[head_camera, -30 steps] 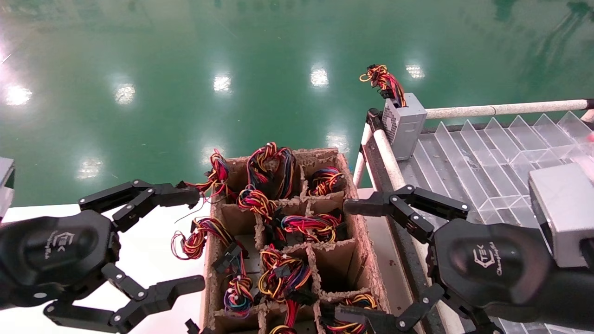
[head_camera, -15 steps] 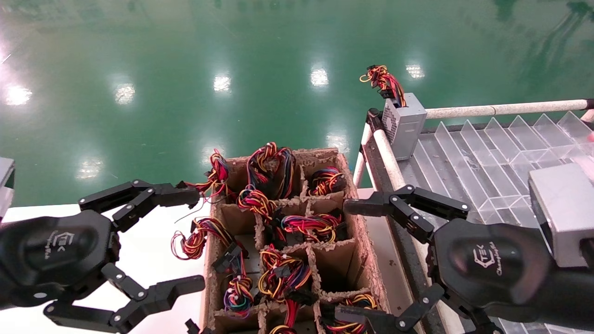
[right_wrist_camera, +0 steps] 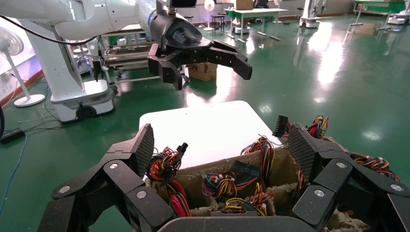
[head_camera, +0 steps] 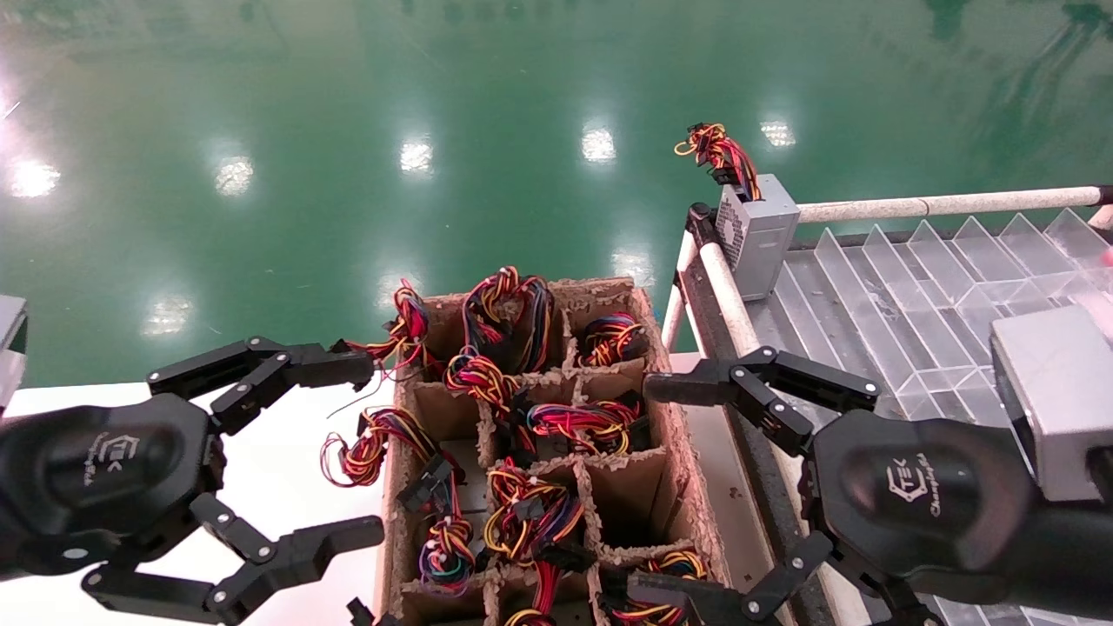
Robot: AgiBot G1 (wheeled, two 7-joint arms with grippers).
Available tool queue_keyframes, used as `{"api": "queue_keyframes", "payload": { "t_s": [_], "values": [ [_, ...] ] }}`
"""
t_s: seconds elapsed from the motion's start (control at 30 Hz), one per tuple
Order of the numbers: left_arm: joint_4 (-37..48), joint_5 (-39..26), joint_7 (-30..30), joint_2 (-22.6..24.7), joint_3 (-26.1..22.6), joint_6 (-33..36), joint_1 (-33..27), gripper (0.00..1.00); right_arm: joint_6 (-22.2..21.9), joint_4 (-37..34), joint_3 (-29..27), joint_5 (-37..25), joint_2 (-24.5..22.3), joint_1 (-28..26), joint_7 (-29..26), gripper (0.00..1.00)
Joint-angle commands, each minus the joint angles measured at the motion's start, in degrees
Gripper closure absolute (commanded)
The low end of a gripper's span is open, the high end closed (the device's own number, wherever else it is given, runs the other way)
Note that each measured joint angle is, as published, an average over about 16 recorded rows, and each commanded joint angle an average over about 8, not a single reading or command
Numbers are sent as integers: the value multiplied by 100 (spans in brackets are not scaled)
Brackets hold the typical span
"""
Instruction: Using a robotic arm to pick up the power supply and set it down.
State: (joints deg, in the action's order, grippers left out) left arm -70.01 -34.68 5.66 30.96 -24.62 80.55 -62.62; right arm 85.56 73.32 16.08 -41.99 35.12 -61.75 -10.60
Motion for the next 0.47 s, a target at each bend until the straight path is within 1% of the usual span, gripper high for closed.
{"api": "queue_keyframes", "payload": {
  "t_s": [0.03, 0.47],
  "values": [
    [0, 0, 0, 0, 0, 0, 0, 0, 0, 0, 0, 0, 0, 0, 0, 0],
    [0, 0, 0, 0, 0, 0, 0, 0, 0, 0, 0, 0, 0, 0, 0, 0]
  ]
}}
